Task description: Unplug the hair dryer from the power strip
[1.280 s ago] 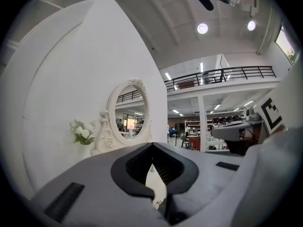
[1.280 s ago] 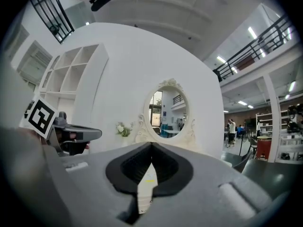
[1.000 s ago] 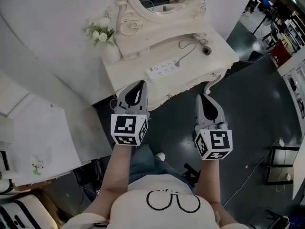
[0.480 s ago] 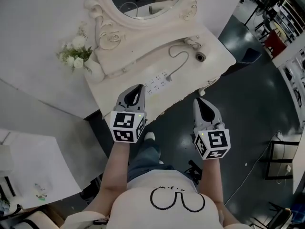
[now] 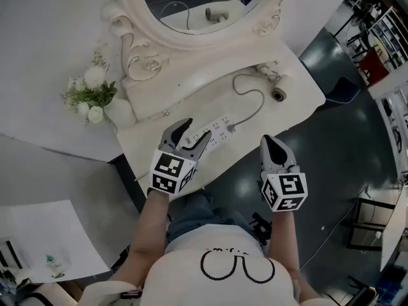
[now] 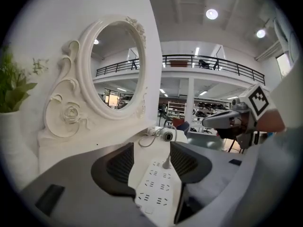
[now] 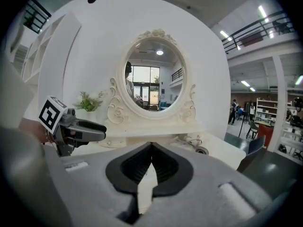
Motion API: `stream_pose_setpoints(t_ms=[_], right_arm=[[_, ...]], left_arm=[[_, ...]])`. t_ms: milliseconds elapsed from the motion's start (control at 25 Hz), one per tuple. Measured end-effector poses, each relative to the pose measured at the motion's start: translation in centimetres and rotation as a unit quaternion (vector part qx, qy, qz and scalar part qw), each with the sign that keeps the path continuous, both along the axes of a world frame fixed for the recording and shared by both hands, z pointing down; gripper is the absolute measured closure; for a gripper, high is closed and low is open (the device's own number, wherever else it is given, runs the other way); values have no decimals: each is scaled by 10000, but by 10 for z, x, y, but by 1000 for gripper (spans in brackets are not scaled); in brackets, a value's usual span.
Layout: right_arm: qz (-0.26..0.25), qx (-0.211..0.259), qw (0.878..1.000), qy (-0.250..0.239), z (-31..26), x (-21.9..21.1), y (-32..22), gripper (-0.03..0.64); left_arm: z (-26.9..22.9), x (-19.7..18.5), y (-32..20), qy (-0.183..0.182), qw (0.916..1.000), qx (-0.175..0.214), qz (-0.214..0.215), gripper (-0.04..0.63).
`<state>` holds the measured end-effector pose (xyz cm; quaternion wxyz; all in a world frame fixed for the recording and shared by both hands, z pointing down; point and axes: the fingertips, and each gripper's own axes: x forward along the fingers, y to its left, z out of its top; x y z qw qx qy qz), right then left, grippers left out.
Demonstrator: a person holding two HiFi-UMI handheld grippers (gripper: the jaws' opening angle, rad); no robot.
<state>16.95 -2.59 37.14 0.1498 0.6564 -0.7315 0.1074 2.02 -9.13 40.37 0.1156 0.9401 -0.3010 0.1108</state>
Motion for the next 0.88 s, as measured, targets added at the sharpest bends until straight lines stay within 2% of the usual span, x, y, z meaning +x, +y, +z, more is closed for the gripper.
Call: stream_pose_setpoints(t_ms=[120,240,360,480,600,800,880], right_arm=[[-39,-121,9997,-201,13,1,-12,617],[-68,-324,9988,-363,29,1,-19,617],[-187,-575,9976,-332,45,0,-23,617],[-370,-730,9960,-368,56,-2,-29,617],[-555,-896,9939,-329,67,-3,-37,617],[-716,-1057,9911,-366,79,3,-49,617],[-880,-1134,9889,-395,84,0,-54,615]], left_arm=[[21,7,6,-189,9988,-50,446,357],[46,6,5,-401,9978,-169,498,359],[80,1,6,-1008,9935,-173,494,357],[112,1,12,-1508,9851,-520,638,357],[132,4,16,-1727,9785,-827,761,251],[145,11,17,-1980,9699,-1071,926,228],[151,12,15,-2122,9654,-1151,984,174]])
